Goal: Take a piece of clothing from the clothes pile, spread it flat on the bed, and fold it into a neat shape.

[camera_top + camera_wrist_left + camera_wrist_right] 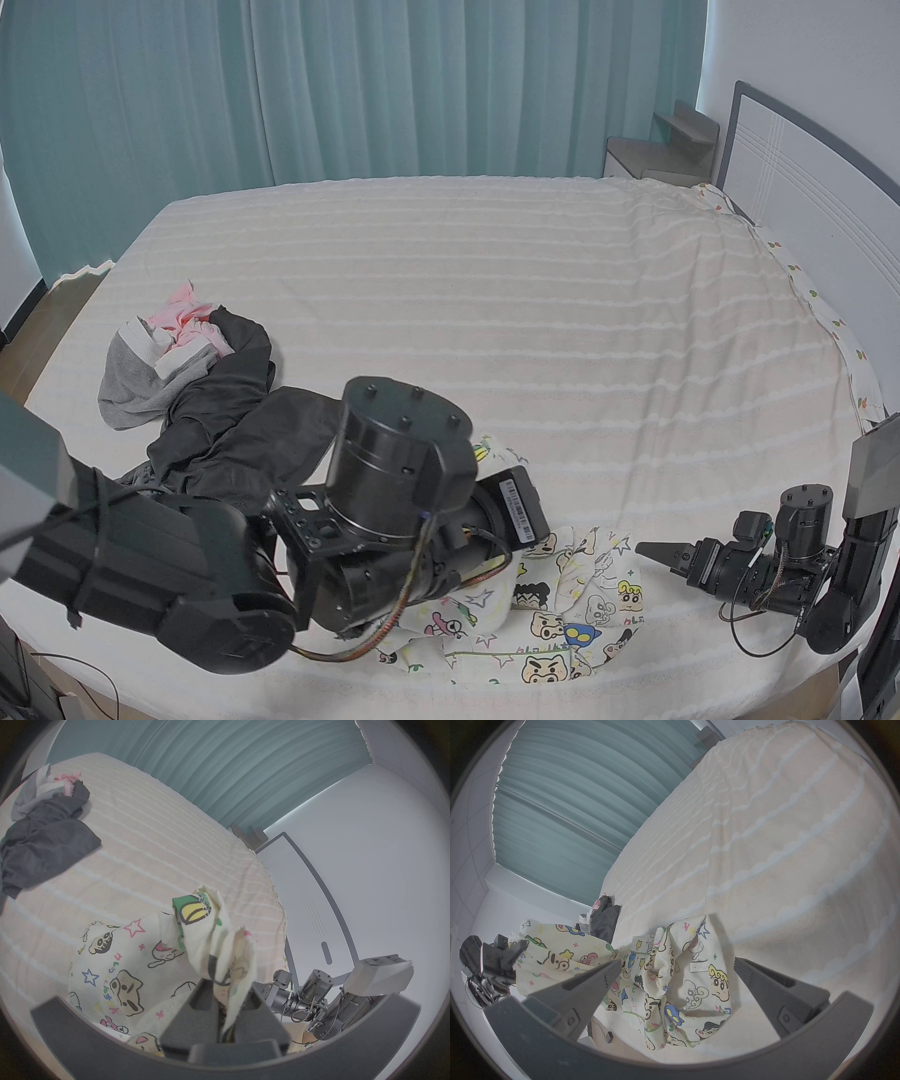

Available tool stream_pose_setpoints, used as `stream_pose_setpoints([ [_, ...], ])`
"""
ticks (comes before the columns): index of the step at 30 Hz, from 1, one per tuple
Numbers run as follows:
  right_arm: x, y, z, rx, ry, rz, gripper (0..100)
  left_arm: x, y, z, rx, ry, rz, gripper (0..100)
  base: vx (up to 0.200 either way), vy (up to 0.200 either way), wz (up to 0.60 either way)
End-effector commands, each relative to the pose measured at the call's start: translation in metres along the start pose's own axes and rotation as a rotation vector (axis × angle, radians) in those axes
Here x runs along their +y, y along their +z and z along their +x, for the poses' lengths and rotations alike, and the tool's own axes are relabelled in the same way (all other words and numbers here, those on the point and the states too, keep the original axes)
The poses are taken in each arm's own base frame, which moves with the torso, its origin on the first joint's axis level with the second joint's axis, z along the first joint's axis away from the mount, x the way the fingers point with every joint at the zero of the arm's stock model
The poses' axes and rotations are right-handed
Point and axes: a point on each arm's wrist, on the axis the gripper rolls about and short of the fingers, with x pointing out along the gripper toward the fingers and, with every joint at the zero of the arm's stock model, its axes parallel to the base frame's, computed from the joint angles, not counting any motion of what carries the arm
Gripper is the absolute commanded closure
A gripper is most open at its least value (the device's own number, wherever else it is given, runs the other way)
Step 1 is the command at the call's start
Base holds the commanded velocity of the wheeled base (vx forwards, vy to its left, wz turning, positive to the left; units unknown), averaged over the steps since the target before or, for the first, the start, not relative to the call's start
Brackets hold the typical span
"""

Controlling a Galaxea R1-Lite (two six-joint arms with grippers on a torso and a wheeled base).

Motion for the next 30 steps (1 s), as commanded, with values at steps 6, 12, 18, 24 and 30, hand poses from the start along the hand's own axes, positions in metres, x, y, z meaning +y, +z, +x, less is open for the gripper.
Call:
stream_pose_setpoints([
  [6,0.001,0.003,0.000,-0.020,0.014,-0.006,0,-0.003,-0.035,0.028,0.049,-0.020,0.032,100,0.000,0.000,0.00],
  [12,0.002,0.004,0.000,-0.025,0.018,-0.008,0,-0.002,-0.036,0.031,0.020,-0.041,0.023,100,0.000,0.000,0.00],
  [18,0.002,0.004,0.000,-0.026,0.019,-0.009,0,0.000,-0.038,0.031,0.027,-0.037,0.024,0,0.000,0.000,0.00],
  [24,0.002,0.004,0.000,-0.026,0.019,-0.009,0,-0.003,-0.036,0.031,0.004,-0.061,0.018,0,0.000,0.000,0.00],
  [30,0.001,0.008,-0.002,-0.044,0.016,-0.005,0,-0.002,-0.030,0.030,-0.032,-0.058,0.017,0,0.000,0.000,0.00],
])
